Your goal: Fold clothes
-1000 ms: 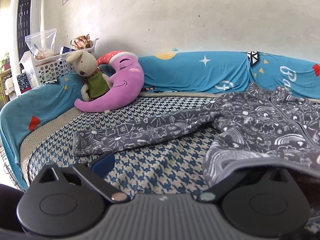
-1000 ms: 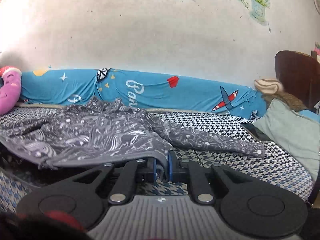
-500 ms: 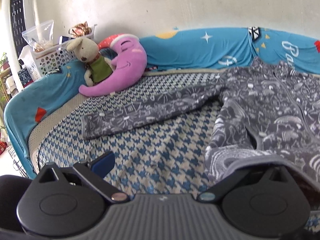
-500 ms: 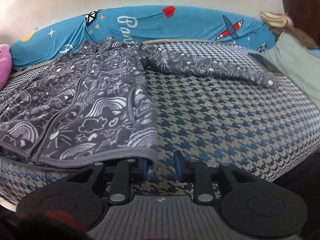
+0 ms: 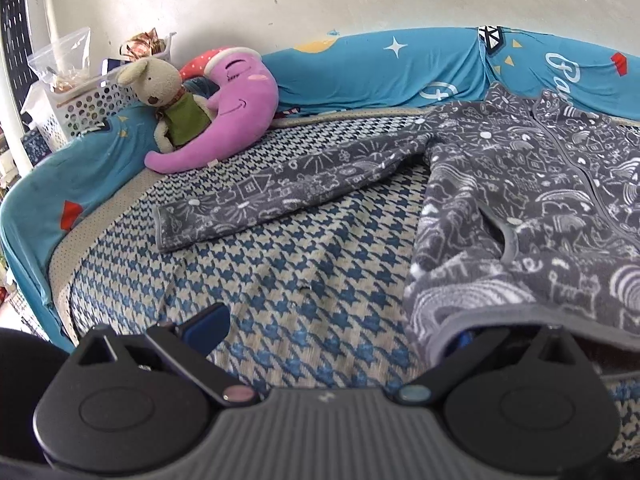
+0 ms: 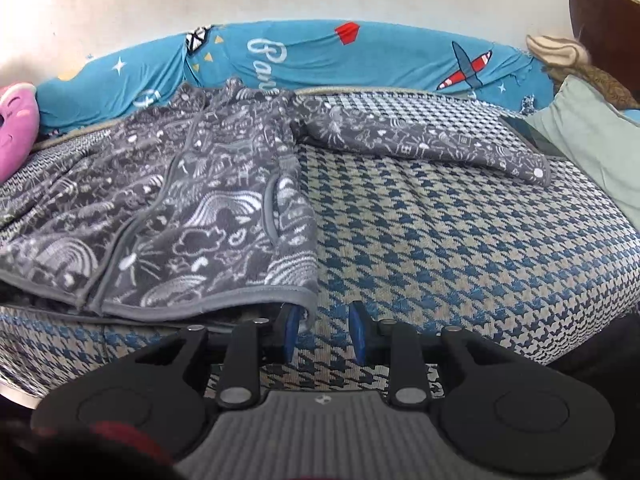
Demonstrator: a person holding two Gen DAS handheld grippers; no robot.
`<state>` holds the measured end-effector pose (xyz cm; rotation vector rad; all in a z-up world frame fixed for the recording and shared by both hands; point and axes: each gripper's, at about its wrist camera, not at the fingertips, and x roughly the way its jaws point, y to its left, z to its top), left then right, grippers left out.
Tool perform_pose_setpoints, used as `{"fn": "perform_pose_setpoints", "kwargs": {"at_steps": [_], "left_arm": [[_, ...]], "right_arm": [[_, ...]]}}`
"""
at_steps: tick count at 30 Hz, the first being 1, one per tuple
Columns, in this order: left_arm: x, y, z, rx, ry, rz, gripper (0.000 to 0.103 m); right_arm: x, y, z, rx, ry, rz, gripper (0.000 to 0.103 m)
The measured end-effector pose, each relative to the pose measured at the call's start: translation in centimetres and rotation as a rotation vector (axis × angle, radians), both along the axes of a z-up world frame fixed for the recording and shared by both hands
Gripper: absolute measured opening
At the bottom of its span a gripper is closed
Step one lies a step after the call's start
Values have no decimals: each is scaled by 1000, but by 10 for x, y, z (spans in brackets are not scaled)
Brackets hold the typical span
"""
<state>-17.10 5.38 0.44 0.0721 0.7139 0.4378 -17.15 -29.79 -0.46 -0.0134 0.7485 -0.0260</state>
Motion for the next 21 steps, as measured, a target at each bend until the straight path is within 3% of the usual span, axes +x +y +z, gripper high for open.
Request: {"fn": "perform_pose_setpoints", "kwargs": {"at_steps": [10,17,21], "left_arm": [[-20,-21,-7,-12,50,-90,103],[-34,-38,4,0,-17,-170,103],[-36,-47,16,19,-73,-197,103]], "right_arm": [[-7,-1,7,21,-30,-34,33],[-14,8,2,16,22,18,34],[-17,11,6,40,-10,37,33]]}}
